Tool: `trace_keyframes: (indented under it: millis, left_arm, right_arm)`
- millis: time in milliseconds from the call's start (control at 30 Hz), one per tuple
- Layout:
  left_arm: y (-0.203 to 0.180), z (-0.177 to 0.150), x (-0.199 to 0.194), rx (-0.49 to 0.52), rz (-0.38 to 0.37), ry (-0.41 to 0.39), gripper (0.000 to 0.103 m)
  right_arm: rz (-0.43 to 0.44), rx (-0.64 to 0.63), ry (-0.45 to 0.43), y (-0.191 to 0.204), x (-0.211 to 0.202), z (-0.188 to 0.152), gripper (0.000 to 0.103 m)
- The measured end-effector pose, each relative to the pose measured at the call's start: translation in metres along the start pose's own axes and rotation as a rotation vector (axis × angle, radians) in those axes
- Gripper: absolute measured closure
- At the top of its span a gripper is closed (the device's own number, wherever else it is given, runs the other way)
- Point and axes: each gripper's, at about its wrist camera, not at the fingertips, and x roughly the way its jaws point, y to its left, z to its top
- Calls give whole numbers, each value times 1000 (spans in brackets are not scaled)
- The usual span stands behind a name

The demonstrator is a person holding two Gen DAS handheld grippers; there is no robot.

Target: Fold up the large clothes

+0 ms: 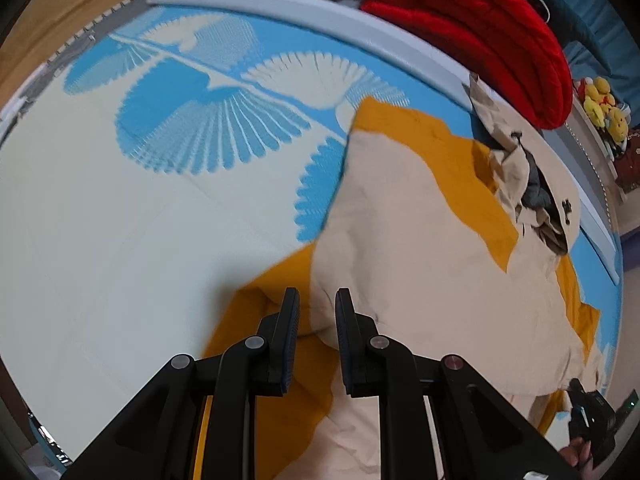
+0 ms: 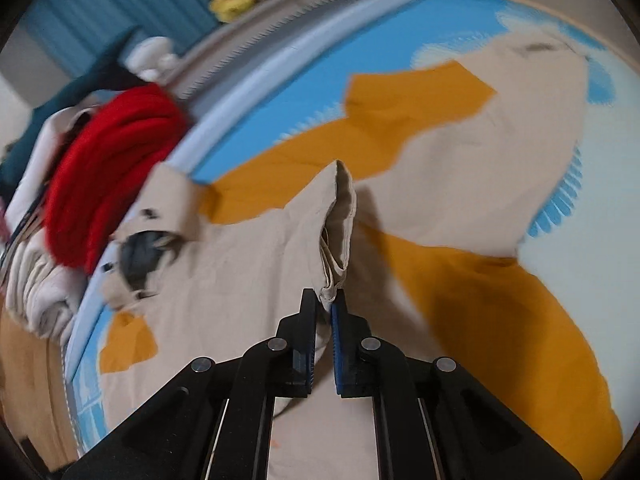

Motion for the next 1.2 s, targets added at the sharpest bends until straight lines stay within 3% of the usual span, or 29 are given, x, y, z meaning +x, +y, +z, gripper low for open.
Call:
trace_keyframes:
  millis: [100, 233, 367, 533, 600, 733, 800, 833, 933, 1033, 1200]
  left_arm:
    - [-5, -4, 9, 5, -37, 38, 88]
    - [-8, -8, 20, 10, -53, 73, 88]
    - [-5, -13, 37, -3, -48, 132, 88]
    - [-15, -13, 31, 60, -7, 86, 87]
    - [-17, -16, 39, 72, -3, 111, 87]
    - [-15, -23, 55, 59, 14, 173, 87]
    - [-22, -25, 49, 82, 19, 146, 87]
    - [-25, -26, 46, 92, 18, 133, 87]
    - [-39, -28, 28, 147, 16, 79, 87]
    - [-54, -31, 11, 205, 9, 12, 87]
    - [-89, -50, -13, 332, -21, -70, 84]
  right_arm:
    - [-2, 4, 28, -8, 5, 8, 90]
    - [-17, -53, -54, -6, -7, 19, 90]
    - [-41, -21, -89, -16, -12, 27, 90]
    - [-118, 9, -102, -24, -10, 28, 78]
    - [-128, 9, -107, -25, -10, 30, 72]
    - [-48, -25, -102, -21, -8, 34, 69]
    - [28, -56, -6, -15, 11, 33, 66]
    - [61, -45, 89, -19, 29, 31, 66]
    - [-11, 27, 192, -42, 52, 22, 66]
    - [-33, -15, 167, -37, 42, 26, 66]
    - [-61, -152, 20, -15, -5, 36, 66]
